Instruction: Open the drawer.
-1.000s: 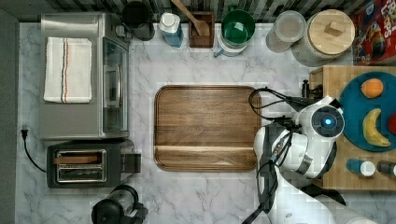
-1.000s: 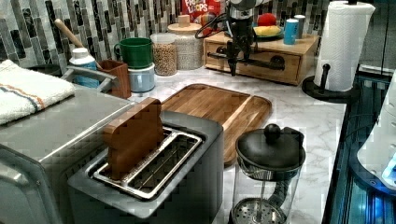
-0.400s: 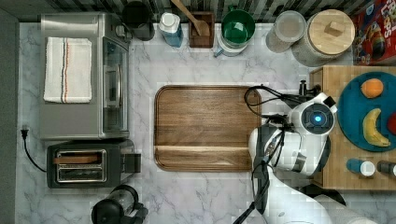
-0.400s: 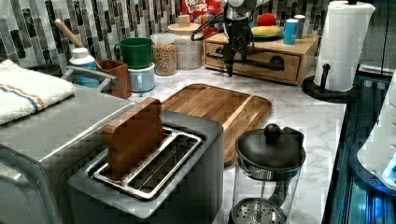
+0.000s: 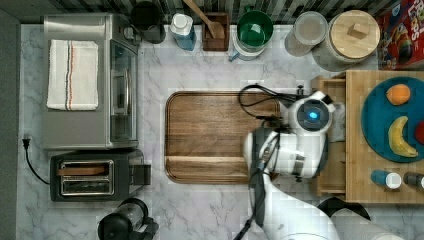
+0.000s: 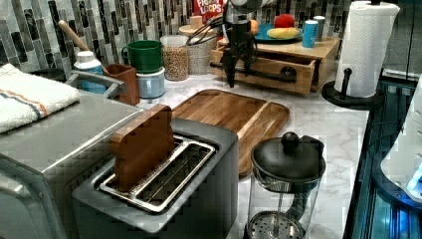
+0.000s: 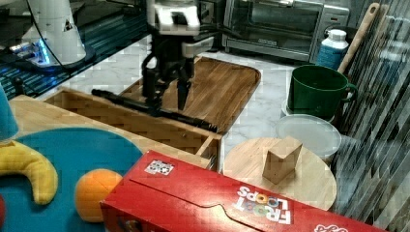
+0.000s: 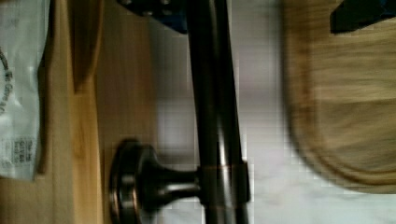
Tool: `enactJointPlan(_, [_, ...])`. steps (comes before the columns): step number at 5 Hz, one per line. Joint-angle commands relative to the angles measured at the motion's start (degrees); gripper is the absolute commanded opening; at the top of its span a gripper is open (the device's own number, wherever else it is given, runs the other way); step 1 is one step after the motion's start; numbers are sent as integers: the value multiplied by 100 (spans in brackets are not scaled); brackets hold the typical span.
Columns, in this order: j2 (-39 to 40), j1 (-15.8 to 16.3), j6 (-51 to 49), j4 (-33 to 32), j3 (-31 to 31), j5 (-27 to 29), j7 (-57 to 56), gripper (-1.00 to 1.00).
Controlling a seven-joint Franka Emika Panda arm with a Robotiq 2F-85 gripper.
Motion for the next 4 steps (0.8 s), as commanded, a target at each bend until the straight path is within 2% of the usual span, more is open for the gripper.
enactJointPlan(1, [-285,802,-1112,235,1172,632,701,100])
enactJointPlan(4, [-252,765,-1238,346,1236,811,729,100])
